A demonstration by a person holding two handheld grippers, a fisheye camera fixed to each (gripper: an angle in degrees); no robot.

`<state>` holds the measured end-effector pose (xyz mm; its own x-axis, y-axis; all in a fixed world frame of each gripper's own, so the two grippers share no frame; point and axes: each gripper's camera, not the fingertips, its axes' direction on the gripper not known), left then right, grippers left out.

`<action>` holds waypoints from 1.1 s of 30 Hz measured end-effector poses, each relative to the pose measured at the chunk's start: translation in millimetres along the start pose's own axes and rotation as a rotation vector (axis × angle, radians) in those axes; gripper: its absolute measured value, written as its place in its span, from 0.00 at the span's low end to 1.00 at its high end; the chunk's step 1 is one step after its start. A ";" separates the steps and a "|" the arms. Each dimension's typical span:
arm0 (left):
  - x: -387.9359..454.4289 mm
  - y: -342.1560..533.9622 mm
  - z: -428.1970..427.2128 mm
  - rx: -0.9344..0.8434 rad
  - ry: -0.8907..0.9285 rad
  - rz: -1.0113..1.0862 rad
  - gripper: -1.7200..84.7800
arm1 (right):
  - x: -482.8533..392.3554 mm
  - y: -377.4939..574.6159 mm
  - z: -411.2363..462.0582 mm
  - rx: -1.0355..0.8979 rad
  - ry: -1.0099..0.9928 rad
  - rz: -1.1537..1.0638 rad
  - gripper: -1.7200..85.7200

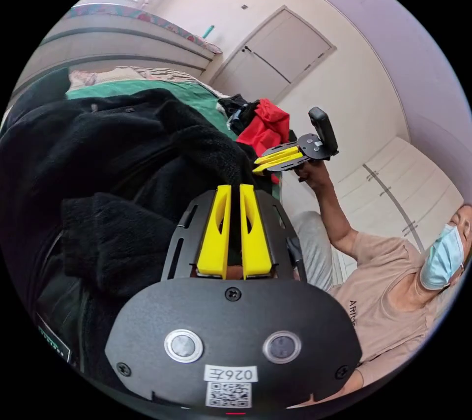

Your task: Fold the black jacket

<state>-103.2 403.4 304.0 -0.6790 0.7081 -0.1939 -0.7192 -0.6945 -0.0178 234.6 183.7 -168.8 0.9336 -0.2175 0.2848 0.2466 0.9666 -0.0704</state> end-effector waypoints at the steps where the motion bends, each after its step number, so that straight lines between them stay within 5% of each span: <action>1: 29.9 -12.2 38.6 -0.107 -0.029 0.067 0.06 | 7.5 19.4 -4.4 -0.010 -0.039 0.025 0.01; 6: 116.1 -27.1 170.3 -0.448 -0.016 0.273 0.07 | 62.5 149.0 -43.5 0.367 -0.141 0.442 0.01; 10: 141.2 -15.3 155.1 -0.437 -0.101 0.310 0.05 | 30.3 117.4 -38.2 0.489 -0.229 0.317 0.01; 13: 123.8 8.5 79.2 -0.286 -0.126 0.227 0.01 | -4.0 46.9 5.4 0.204 -0.292 0.115 0.01; 15: 97.8 28.7 22.3 -0.188 -0.201 0.134 0.01 | -23.3 13.7 60.4 -0.089 -0.119 0.083 0.01; 17: 55.0 57.1 -58.5 -0.053 -0.365 -0.017 0.01 | -34.5 4.5 68.9 -0.143 -0.035 0.053 0.01; 19: 22.6 78.1 -113.4 0.033 -0.458 -0.129 0.01 | -40.4 -2.3 43.9 -0.052 0.011 0.068 0.01; 23: -48.7 131.2 -212.7 0.182 -0.582 -0.384 0.01 | -51.7 -0.8 -70.3 0.447 0.065 0.094 0.01; 27: -77.0 158.1 -262.5 0.393 -0.596 -0.386 0.01 | -36.6 -20.7 -133.5 0.684 -0.054 0.109 0.01; 30: -122.3 150.4 -245.4 0.197 -0.557 -0.418 0.01 | -18.2 -62.5 -116.7 0.582 -0.123 0.123 0.01; 32: -168.2 161.1 -189.9 -0.245 -0.581 -0.511 0.01 | -6.8 -82.9 -87.6 0.498 -0.134 0.154 0.01; 33: -172.3 169.4 -176.6 -0.327 -0.578 -0.495 0.01 | 1.2 -91.9 -63.9 0.431 -0.135 0.179 0.01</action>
<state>-82.0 141.2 161.2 -0.3274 0.8335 0.4450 -0.9365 -0.2236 -0.2702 229.7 86.0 -223.1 0.9026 -0.0503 0.4275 -0.0719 0.9616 0.2649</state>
